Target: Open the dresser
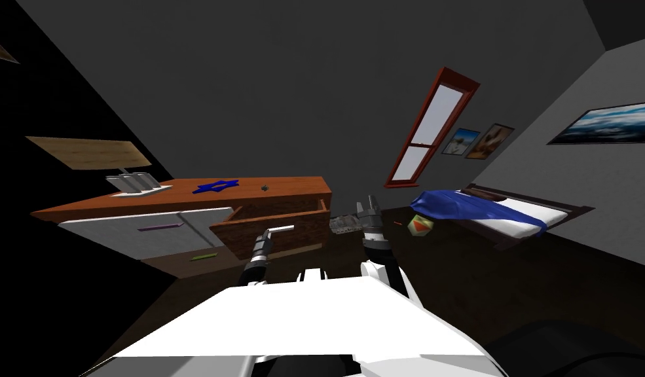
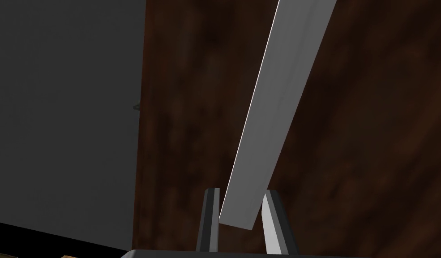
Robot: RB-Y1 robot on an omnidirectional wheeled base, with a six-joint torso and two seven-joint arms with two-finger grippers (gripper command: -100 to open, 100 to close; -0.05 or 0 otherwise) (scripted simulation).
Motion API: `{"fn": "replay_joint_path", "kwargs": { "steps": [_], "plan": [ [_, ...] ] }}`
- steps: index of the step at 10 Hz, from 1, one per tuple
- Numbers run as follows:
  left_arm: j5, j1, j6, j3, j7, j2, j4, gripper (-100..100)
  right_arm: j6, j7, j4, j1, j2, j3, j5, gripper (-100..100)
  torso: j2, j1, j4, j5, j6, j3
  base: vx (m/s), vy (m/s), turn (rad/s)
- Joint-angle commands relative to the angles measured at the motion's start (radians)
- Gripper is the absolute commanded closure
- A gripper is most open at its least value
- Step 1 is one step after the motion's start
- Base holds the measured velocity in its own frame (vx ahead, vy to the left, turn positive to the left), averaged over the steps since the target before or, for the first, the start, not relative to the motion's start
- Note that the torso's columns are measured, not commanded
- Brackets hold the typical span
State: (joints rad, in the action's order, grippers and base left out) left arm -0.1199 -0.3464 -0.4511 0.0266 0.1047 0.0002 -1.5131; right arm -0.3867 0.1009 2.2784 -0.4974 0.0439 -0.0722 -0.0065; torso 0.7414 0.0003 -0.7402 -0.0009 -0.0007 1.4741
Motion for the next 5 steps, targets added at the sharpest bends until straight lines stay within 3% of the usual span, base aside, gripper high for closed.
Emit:
{"fn": "replay_joint_path", "kwargs": {
  "steps": [1,2,5],
  "plan": [
    [0.0,-0.007,0.0,-0.003,0.001,0.001,-0.006,100,0.0,0.0,0.0,0.0,0.0,0.0,0.0,0,0.0,0.0,-0.001,-0.001,-0.001,0.0,-0.088,-0.016,-0.003],
    [-0.001,-0.014,0.047,-0.002,0.001,0.002,-0.052,-100,0.0,0.0,0.0,0.0,0.0,0.0,0.0,0,-0.005,0.0,0.0,-0.001,0.0,0.003,-0.03,-0.011,0.012],
    [-0.003,-0.018,0.092,0.0,0.0,0.004,-0.101,-100,0.0,0.0,0.0,0.0,0.0,0.0,0.0,0,-0.006,0.0,0.003,0.001,0.001,0.004,-0.007,-0.007,0.006]
  ]
}}
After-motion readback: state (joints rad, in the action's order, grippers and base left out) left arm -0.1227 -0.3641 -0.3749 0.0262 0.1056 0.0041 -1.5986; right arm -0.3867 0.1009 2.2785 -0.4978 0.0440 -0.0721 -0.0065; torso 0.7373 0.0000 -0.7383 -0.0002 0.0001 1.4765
